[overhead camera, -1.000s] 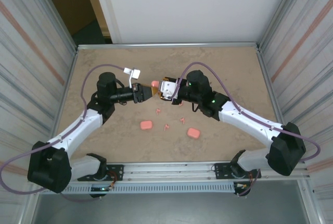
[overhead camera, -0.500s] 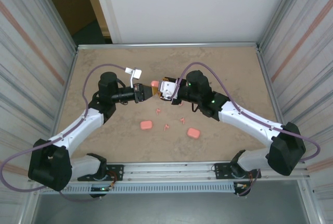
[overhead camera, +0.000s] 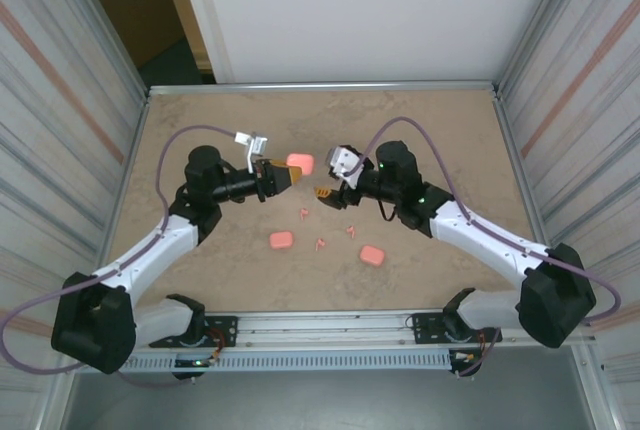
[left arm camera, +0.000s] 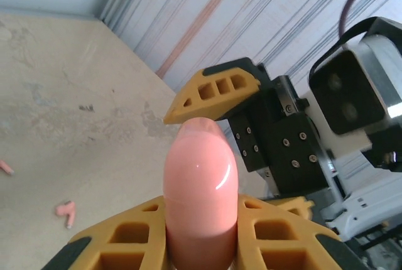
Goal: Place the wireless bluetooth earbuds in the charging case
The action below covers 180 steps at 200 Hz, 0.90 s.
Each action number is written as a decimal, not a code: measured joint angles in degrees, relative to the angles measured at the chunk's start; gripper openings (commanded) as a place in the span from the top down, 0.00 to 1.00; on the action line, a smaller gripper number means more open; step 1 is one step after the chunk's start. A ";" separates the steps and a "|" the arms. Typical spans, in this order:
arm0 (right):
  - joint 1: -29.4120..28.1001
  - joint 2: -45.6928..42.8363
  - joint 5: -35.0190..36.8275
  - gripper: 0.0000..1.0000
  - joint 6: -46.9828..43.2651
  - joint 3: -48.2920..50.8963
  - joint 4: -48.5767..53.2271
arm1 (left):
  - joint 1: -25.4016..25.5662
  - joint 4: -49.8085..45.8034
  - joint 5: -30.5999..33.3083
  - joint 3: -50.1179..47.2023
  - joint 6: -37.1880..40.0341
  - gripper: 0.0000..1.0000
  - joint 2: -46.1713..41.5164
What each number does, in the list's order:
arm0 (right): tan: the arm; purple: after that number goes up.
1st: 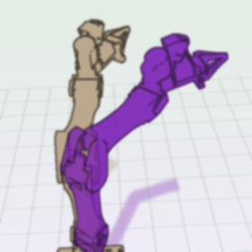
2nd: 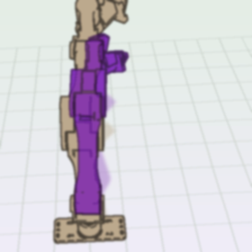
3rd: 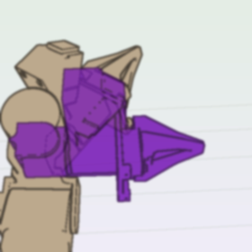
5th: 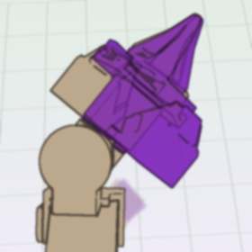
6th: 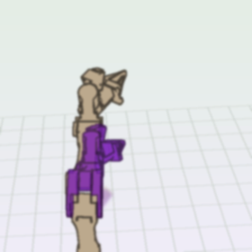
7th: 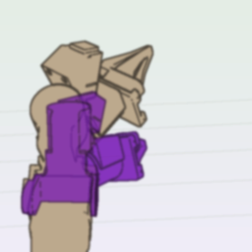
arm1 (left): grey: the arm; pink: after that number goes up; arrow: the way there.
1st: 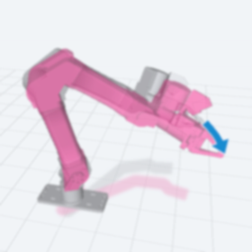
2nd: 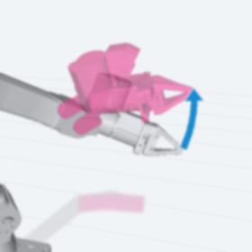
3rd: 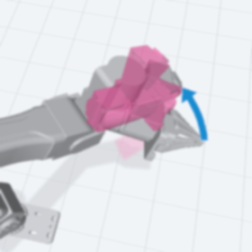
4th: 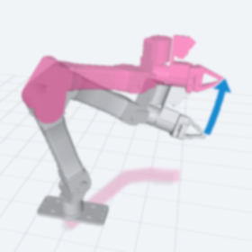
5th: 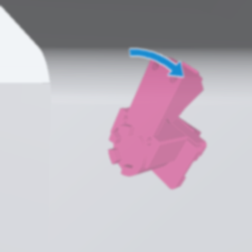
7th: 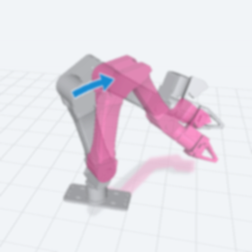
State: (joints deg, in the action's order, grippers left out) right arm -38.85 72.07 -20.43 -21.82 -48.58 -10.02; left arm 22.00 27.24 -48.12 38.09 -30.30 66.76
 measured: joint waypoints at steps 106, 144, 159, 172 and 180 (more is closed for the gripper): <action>3.69 -0.31 -11.89 0.00 30.95 5.01 -23.15 | 2.62 25.92 1.53 -8.44 13.05 1.00 0.04; 3.63 0.57 -14.40 0.00 34.38 4.98 -25.16 | 5.14 28.83 1.70 -8.50 18.03 1.00 0.04; 3.63 0.68 -14.38 0.00 34.95 4.98 -25.42 | 5.33 29.29 1.73 -8.50 18.95 1.00 0.04; 3.63 0.68 -14.38 0.00 35.19 4.94 -25.64 | 5.40 29.66 1.75 -8.50 19.63 1.00 0.07; 3.63 0.68 -14.38 0.00 35.32 4.92 -25.64 | 5.40 29.73 1.73 -8.48 19.87 1.00 0.07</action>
State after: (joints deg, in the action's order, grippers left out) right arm -35.22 72.75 -34.81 13.50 -43.66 -35.66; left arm 27.40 56.97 -46.39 29.61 -10.44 66.83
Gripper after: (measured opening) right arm 0.999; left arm 0.222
